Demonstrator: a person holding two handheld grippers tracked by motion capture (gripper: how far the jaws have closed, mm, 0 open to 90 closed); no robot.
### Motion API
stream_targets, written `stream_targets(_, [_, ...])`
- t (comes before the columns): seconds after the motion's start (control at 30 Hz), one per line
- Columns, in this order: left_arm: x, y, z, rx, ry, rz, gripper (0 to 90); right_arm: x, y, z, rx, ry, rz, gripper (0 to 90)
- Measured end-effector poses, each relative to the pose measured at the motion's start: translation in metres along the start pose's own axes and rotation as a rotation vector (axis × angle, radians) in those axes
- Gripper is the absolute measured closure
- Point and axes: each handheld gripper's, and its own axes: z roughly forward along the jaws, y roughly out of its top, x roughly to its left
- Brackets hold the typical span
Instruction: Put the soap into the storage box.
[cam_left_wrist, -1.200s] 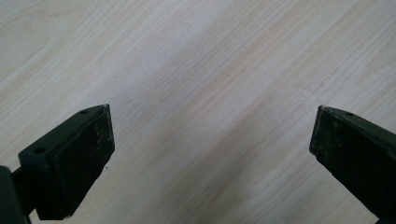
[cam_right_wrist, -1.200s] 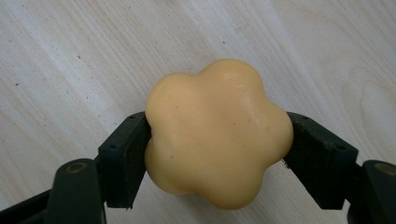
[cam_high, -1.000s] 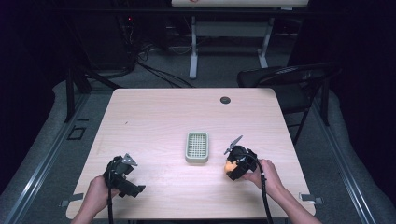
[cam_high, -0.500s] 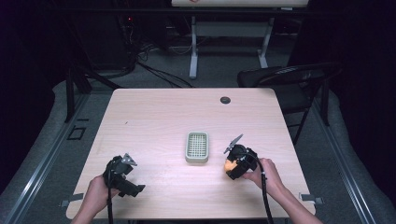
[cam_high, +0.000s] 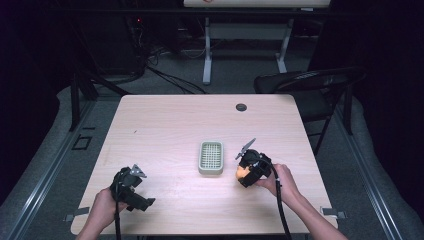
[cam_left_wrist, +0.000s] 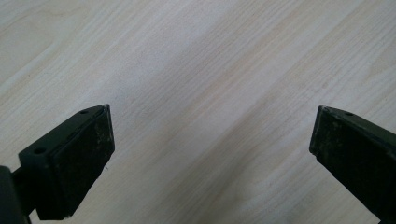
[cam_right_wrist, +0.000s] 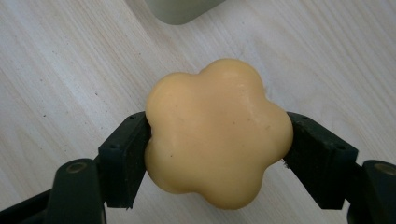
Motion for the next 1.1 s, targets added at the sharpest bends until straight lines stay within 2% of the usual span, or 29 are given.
stream_targets(0.63, [0.0,0.002,0.002,0.006,-0.006,0.004,0.2,0.0,0.016,-0.008,-0.032,0.003,-0.004,26.1])
stream_targets(1.1, [0.001,0.0,0.0,0.002,-0.003,-0.002,0.2,0.002,0.033,-0.012,-0.033,0.003,-0.032,26.0])
